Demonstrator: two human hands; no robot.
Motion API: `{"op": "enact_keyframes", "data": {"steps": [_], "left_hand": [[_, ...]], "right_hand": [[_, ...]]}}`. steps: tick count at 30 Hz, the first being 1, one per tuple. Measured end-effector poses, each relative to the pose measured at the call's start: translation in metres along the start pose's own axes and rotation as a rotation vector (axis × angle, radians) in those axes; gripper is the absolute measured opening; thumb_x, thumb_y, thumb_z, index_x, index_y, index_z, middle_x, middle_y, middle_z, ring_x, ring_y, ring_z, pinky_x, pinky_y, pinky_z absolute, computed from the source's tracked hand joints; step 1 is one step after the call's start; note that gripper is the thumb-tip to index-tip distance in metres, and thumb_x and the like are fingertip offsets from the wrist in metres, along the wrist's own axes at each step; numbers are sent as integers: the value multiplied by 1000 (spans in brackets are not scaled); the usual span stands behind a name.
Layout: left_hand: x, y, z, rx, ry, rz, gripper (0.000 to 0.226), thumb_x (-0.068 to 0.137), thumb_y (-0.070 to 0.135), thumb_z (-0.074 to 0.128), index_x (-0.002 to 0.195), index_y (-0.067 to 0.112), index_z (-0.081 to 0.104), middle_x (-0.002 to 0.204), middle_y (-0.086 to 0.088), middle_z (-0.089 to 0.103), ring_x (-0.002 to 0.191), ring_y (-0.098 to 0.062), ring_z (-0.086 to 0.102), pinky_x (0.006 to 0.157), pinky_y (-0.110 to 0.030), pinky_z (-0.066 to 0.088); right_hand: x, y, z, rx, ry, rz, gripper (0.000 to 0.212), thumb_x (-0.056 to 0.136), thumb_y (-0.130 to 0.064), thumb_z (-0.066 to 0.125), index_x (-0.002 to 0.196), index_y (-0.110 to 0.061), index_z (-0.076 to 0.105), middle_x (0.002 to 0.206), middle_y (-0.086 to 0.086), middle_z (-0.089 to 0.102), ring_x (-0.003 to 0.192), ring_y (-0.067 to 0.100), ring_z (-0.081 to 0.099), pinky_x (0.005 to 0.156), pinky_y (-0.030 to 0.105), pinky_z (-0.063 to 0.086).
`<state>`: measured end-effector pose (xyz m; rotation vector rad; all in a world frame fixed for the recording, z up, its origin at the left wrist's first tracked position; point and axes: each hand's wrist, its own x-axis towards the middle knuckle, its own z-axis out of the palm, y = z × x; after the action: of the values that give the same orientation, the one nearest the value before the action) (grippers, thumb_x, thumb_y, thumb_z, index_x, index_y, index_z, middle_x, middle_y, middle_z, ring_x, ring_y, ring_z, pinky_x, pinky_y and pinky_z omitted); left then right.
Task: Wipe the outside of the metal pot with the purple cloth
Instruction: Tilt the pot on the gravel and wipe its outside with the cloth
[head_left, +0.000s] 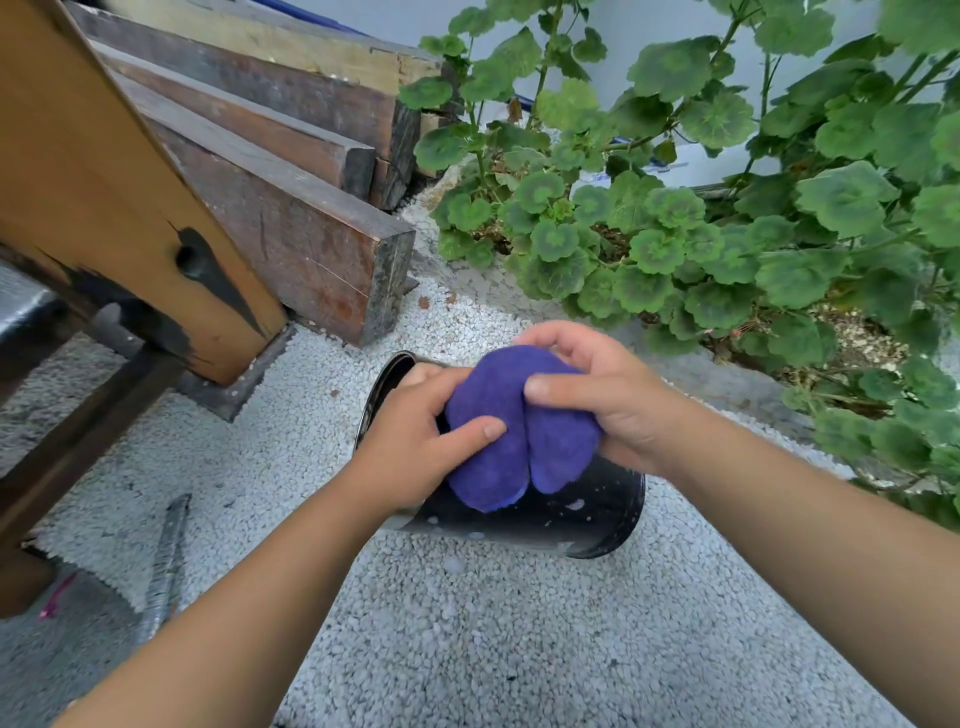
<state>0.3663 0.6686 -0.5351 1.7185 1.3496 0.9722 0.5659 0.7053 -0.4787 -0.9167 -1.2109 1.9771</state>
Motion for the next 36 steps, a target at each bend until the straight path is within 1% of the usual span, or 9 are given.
{"op": "enact_keyframes", "data": {"steps": [3,9,14,17,21,26,29,32,36], "left_hand": [[3,-4,1,-64,85,-107,17,78,55,60,92,49,64,88,7,66,86,-12,61,78,-33,49],[6,-5,7,-145,100,-135,27,88,57,50,94,34,62,86,-6,66,80,-19,59,74,-42,48],[3,-4,-2,-299,101,-162,44,93,59,28,115,39,61,114,-5,63,104,-6,60,86,-26,45],[2,-5,-1,-258,58,-140,64,93,65,18,134,28,51,134,-3,55,114,-7,55,85,-20,45],[1,-8,0,-240,97,-199,71,88,66,18,145,28,36,145,10,46,133,7,36,96,0,27],[4,-10,2,-213,127,-192,75,87,63,21,145,19,41,141,5,51,134,-7,41,106,-14,30],[1,-14,-2,-192,120,-205,76,87,64,21,145,19,41,141,4,51,132,-9,44,112,-29,31],[-2,-20,-9,-130,127,-224,76,87,65,21,145,19,41,140,6,52,131,-8,44,113,-35,31],[-3,-20,-11,-91,114,-250,73,87,66,25,144,24,41,140,11,52,133,-8,43,113,-43,32]], "right_hand": [[-3,21,15,266,217,-95,44,70,-14,70,111,-9,53,99,6,66,92,20,62,83,35,52],[4,56,60,-430,428,-280,90,60,-19,89,127,-44,34,123,-6,59,114,7,58,96,23,46],[12,57,56,-732,498,-418,63,75,-22,81,119,-43,41,104,-13,59,91,-1,54,79,4,38],[15,52,54,-667,644,-325,54,71,-18,76,97,-50,42,96,-13,63,86,9,60,78,23,49],[11,52,51,-666,984,-269,54,66,-20,66,108,-45,43,109,-6,52,87,10,53,77,34,49],[3,94,81,-1196,737,-291,57,67,-45,59,123,-39,55,122,4,49,111,33,47,92,50,42],[14,105,80,-1221,705,-341,48,73,-47,60,120,-34,59,132,10,46,129,40,37,100,62,31],[15,118,73,-1263,617,-399,44,79,-43,61,121,-30,57,137,14,44,124,34,45,100,60,35],[2,137,44,-1227,775,-441,42,78,-37,68,117,-23,63,126,13,49,109,32,48,93,55,44]]}}
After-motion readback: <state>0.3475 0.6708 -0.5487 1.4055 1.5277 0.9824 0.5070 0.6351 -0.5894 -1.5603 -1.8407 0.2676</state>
